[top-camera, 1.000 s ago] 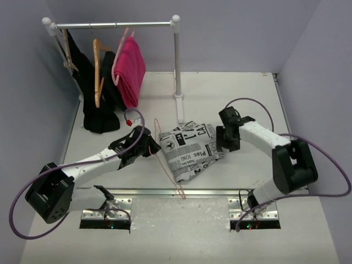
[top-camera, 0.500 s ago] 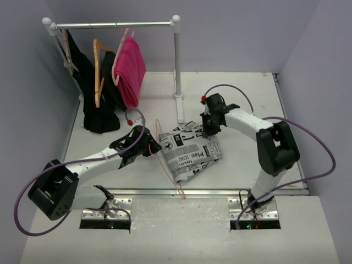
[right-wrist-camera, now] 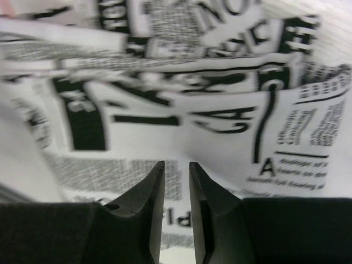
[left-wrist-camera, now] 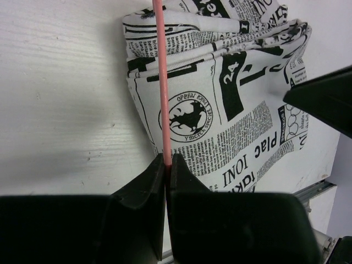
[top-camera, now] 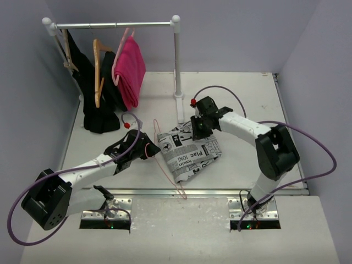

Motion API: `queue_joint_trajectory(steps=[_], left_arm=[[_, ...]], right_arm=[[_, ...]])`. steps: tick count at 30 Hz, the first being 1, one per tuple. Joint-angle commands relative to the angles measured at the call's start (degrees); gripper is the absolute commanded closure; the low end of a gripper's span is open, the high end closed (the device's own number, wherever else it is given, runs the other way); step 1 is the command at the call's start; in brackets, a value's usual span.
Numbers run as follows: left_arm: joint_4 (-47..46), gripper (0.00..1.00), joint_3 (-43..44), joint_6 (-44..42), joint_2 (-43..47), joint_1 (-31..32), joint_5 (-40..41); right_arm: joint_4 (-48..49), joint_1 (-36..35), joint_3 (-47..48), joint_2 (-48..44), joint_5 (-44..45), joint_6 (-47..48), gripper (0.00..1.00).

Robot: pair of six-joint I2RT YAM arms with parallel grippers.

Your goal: Place the trousers on the hanger

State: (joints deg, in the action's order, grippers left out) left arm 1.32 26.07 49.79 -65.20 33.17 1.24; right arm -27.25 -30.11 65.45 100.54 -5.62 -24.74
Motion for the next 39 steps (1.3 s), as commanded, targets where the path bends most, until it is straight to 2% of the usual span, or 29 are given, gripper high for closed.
queue_joint_trajectory(steps=[1,5,10,14,15,17,18,20,22,23,24,31,35,39], left_arm=[[9.08,1.0,-3.92,-6.52,-1.07,1.29,-3.61],[8.31,1.0,-4.63,-6.37,-1.1,1.29,-4.97],[9.45,1.0,-5.72,-5.65,2.73,1.29,-6.3],[10.46,1.0,-6.38,-5.27,5.91,1.29,-7.31],[10.69,1.0,-6.49,-5.28,6.43,1.29,-7.54],[10.81,1.0,-6.73,-5.23,7.27,1.29,-8.09],[10.73,1.0,-6.74,-4.81,7.95,1.29,-8.35],[10.6,1.0,-5.98,-4.49,8.23,1.29,-9.34],[11.22,1.0,-3.59,-3.09,8.77,1.29,-9.94],[11.59,1.0,-3.22,-2.34,8.87,1.29,-9.91],[12.24,1.0,-1.81,-0.97,9.25,1.29,-9.74],[14.14,1.0,3.55,8.84,10.15,1.29,-5.75],[15.37,1.0,6.88,10.94,8.08,1.29,-1.51],[14.14,1.0,8.38,12.07,4.72,1.34,1.04]], right_arm=[[0.46,-4.39,2.52,-5.68,-0.36,-1.01,0.75],[2.4,-4.87,2.23,-2.03,2.3,-1.31,0.76],[2.62,-4.78,7.06,12.5,7.06,0.14,0.88],[-0.11,-5.22,14.25,19.81,4.84,2.15,0.9],[-1.18,-6.01,14.91,19.14,4.33,2.65,0.89],[-0.9,-8.69,13.95,15.54,6.63,3.55,0.77],[-0.37,-9.49,11.56,9.93,6.93,3.3,0.66],[-0.4,-11.24,9.72,4.38,8.38,1.8,0.44],[-1.82,-13.3,8.22,-1.59,11.05,1.58,0.15],[-2.96,-14.22,8.13,-3.96,12.37,1.49,0.12],[-4.27,-15.37,7.79,-6.85,13.0,1.63,0.03],[-5.84,-21.78,-1.42,-20.63,14.37,-1.86,0.01],[-7.73,-29.28,-6.81,-25.03,20.72,-7.85,0.01],[-8.21,-40.58,-10.06,-25.79,28.82,-16.58,0.01]])
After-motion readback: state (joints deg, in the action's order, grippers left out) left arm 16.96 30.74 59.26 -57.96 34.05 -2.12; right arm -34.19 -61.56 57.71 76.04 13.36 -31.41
